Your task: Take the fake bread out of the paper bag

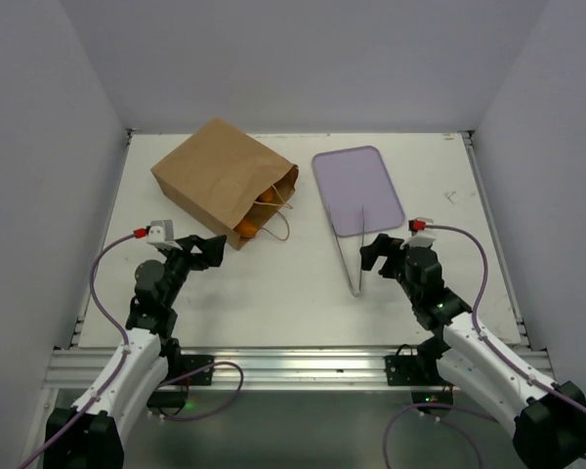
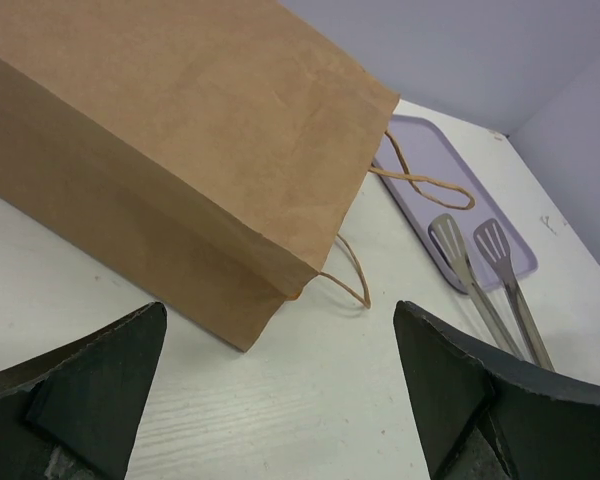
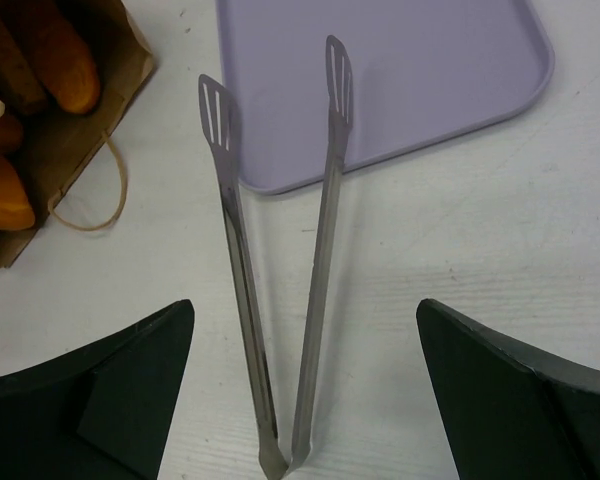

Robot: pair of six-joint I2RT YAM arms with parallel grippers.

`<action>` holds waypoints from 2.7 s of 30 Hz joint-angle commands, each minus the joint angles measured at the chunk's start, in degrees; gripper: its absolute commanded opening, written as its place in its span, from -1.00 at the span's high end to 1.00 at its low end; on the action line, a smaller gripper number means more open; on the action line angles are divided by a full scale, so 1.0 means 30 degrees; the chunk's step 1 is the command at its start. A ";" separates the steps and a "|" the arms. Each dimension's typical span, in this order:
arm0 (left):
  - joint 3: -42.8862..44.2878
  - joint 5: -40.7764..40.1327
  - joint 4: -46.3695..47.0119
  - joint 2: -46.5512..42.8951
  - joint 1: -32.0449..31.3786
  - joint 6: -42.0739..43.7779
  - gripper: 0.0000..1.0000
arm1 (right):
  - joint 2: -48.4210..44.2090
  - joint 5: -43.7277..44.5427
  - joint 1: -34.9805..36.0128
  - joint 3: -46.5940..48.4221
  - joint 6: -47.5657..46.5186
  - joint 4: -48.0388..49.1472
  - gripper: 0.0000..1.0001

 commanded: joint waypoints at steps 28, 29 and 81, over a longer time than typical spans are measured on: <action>0.0293 0.0210 -0.0227 -0.1748 -0.0134 0.0552 -0.99 | 0.4375 -0.0888 0.0305 0.1682 -0.0728 0.1429 -0.97; 0.0294 0.0268 -0.0256 -0.1749 -0.0134 0.0552 -0.99 | 0.4551 -0.1063 0.0364 0.1682 -0.0728 0.1634 -0.97; 0.0616 0.0913 -0.0345 -0.1691 -0.0896 0.1138 -0.99 | 0.9591 0.5351 0.5022 0.0247 -0.0817 0.8373 -0.96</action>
